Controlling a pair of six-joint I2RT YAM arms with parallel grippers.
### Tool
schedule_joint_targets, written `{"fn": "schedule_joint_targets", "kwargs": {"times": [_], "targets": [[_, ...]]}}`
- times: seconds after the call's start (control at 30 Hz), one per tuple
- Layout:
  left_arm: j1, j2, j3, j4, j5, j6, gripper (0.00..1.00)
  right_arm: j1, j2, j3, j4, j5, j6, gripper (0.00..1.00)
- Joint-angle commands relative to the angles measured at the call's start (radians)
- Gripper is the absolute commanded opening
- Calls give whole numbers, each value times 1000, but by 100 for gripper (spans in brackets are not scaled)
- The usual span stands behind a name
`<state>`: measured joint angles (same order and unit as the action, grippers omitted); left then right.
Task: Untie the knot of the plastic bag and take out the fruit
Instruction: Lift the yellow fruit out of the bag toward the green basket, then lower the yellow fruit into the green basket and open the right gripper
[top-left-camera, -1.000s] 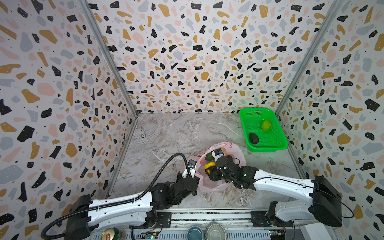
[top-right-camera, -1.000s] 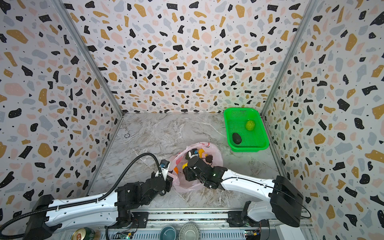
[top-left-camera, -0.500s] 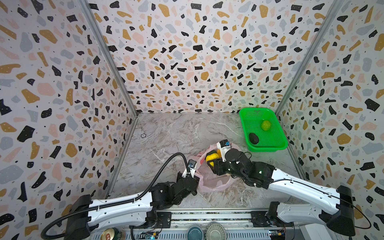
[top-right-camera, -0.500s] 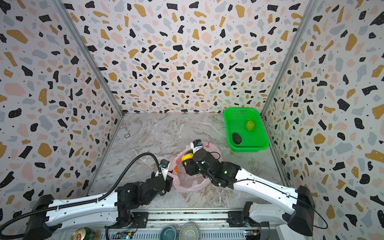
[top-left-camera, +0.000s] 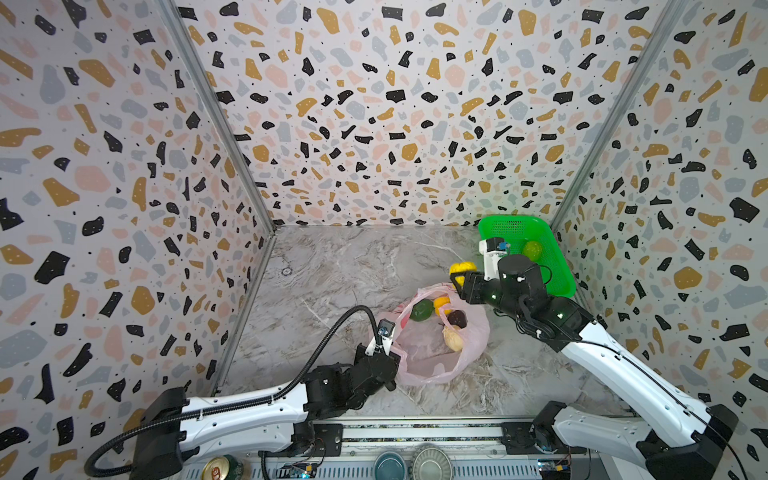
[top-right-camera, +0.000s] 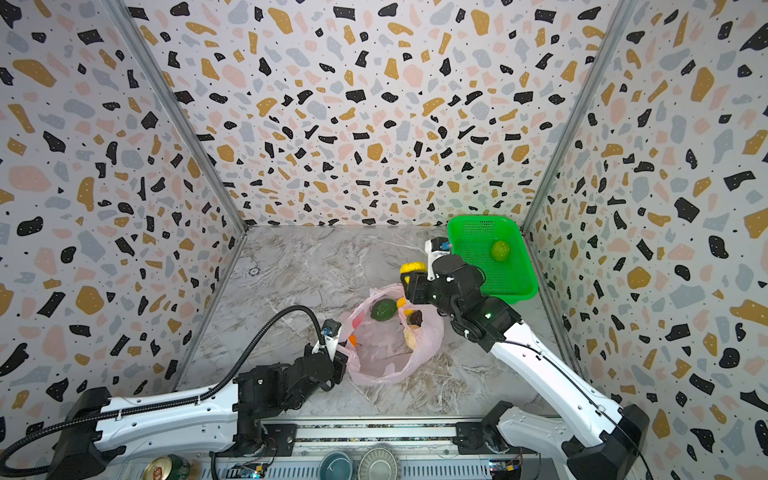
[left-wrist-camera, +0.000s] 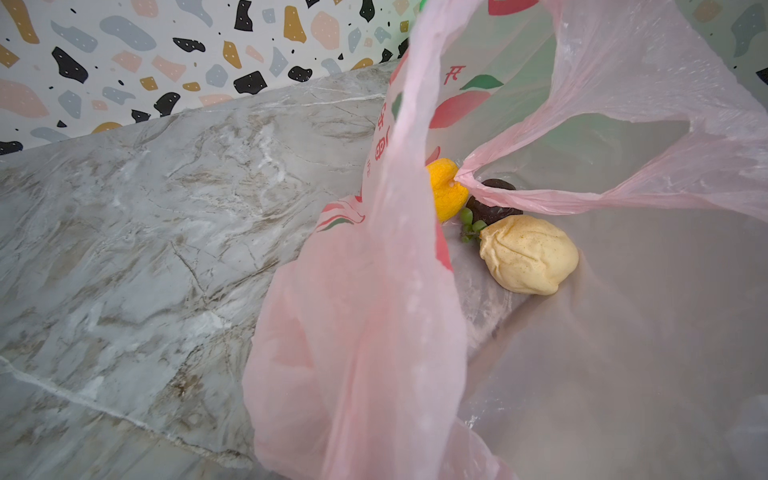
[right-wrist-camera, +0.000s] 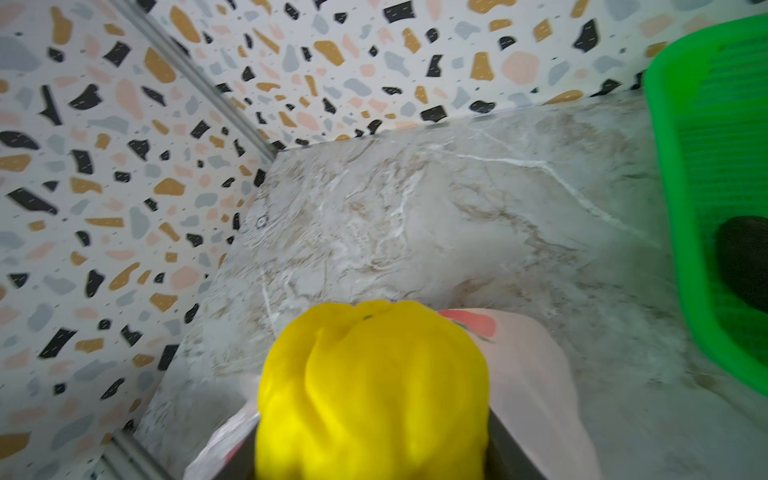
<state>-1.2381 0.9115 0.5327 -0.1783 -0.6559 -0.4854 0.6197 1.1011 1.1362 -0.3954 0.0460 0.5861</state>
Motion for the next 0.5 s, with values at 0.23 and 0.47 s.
{"fn": "schedule_joint_targets", "kwargs": {"times": [0.23,0.47], "targets": [[5,8,30,25,-13,15,0,-450,157,-44,154,-141,-130,49],[6,11,28,26,-12,9,0,-639,402,17,204,-133,-160,49]]}}
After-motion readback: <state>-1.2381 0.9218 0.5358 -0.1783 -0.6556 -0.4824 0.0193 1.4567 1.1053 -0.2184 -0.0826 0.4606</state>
